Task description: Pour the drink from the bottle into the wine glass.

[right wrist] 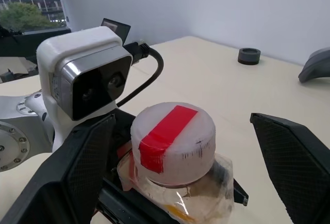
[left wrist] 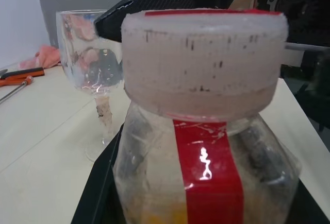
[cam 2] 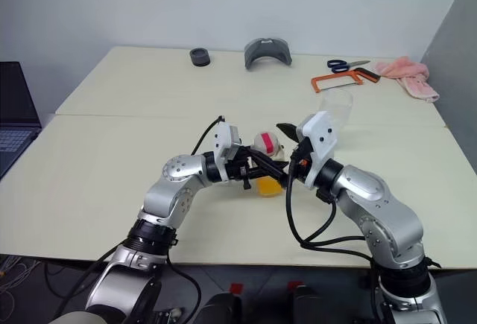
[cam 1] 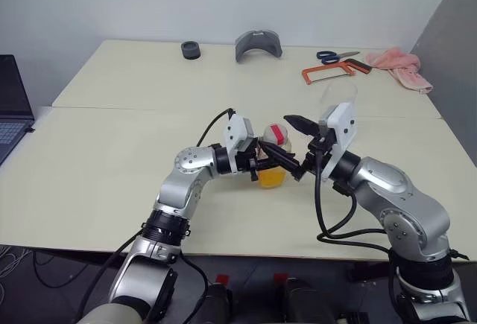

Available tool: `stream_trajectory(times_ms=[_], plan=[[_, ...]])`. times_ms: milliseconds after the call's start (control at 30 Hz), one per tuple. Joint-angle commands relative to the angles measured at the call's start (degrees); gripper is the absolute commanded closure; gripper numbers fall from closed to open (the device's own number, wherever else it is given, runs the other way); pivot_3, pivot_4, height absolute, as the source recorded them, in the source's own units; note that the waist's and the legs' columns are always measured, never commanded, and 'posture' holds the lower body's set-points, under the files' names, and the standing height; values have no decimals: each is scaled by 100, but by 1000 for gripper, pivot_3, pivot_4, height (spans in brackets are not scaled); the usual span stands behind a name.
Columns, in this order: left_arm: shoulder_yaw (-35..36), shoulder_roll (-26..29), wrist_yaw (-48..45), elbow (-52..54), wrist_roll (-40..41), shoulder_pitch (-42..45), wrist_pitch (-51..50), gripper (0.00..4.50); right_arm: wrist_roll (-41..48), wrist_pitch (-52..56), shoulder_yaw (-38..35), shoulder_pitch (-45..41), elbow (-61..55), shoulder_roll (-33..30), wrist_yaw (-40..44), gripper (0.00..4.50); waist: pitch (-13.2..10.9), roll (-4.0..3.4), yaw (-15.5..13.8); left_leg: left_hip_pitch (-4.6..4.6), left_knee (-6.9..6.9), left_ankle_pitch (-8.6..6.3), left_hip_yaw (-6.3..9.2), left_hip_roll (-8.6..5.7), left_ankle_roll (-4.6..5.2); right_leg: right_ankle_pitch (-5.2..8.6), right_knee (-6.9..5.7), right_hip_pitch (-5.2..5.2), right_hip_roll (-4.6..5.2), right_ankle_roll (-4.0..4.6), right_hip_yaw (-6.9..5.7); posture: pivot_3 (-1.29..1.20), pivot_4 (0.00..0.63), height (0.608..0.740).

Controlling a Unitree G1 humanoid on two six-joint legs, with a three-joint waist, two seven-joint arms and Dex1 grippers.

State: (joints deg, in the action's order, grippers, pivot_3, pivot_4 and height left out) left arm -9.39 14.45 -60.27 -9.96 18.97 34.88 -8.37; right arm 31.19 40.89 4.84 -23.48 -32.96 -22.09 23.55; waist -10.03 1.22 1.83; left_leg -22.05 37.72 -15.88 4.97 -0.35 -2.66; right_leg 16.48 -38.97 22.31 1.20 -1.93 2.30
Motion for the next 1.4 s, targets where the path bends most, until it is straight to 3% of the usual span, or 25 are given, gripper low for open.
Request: stream_trajectory(times_ms=[33,167,200,267,333,467,567,700,767,800,967,1100,1300,1400], plan=[[-19,-54,-39,83,14,41,144,2738,-76,-157,22,-35,-87,8,65,971,0,0,-1,0,0,0,0,0,0,0,0,0,1,0,0,0,150,740],[-20,-57,-69,111,3,38,131,2738,-78,-309,23,-59,-14,19,240,2414,0,0,0,0,0,0,1,0,0,0,0,0,0,0,-1,0,150,740],[-23,-54,-80,131,13,34,112,2738,-87,-361,25,-67,18,-6,320,2564,0,0,0,0,0,0,1,-1,0,0,0,0,0,0,0,0,150,740],[-33,-38,-117,179,43,30,56,2739,-59,-470,25,-102,108,-76,560,2552,0,0,-1,0,0,0,0,-1,0,0,0,0,0,0,0,0,150,740],[-49,18,-226,260,131,22,-100,2739,-20,-765,86,-294,378,-382,1332,2552,-1,-1,0,0,0,0,0,-1,0,0,0,0,0,0,0,0,150,740],[-173,261,-627,272,100,93,-202,2775,-62,-1392,444,-1324,1589,-1230,3614,2552,-25,-11,20,4,5,0,-17,-8,1,-1,0,-1,-5,-2,2,0,150,740],[-167,300,-716,217,110,173,-215,2777,-44,-1417,602,-1840,2255,-1434,4428,2552,-27,-13,11,5,4,-1,-20,-1,2,0,-1,-2,-12,1,-8,0,150,740],[-122,279,-727,241,139,219,-267,2785,31,-1136,601,-1991,2491,-1610,4883,2553,-29,-13,-1,-2,3,-1,-16,2,2,1,0,1,-3,3,-8,0,150,740],[-107,262,-711,273,155,207,-300,2785,-70,-1170,470,-1879,2456,-1629,4700,2553,-30,-12,-5,-6,4,-1,-7,4,2,1,0,1,9,3,-7,0,150,740],[-98,251,-698,285,165,198,-314,2785,-91,-1198,398,-1801,2411,-1642,4623,1827,-30,-11,-8,-8,6,-1,-2,4,2,1,0,2,12,2,-6,0,150,740],[-45,162,-600,269,196,182,-344,2787,145,-910,-289,-1234,1668,-1552,3694,81,-31,-12,-17,-14,9,-1,12,3,2,0,0,3,18,1,-8,0,150,740],[20,38,-466,14,128,314,-208,2787,755,-31,-1045,-173,-64,-926,1750,0,-31,-12,-26,-40,17,0,37,4,0,0,2,12,19,1,-13,0,150,740],[22,-83,-418,-410,28,529,58,2787,-219,69,-259,480,-1195,147,-261,0,-30,-16,4,-65,22,8,41,0,-13,-1,-11,45,8,-1,-13,0,150,740],[-22,-132,-487,-600,-14,620,199,2787,-660,-58,46,550,-1167,452,-741,0,-29,-16,1,-64,22,8,40,-4,-13,-1,-11,45,3,-1,-16,0,150,740]])
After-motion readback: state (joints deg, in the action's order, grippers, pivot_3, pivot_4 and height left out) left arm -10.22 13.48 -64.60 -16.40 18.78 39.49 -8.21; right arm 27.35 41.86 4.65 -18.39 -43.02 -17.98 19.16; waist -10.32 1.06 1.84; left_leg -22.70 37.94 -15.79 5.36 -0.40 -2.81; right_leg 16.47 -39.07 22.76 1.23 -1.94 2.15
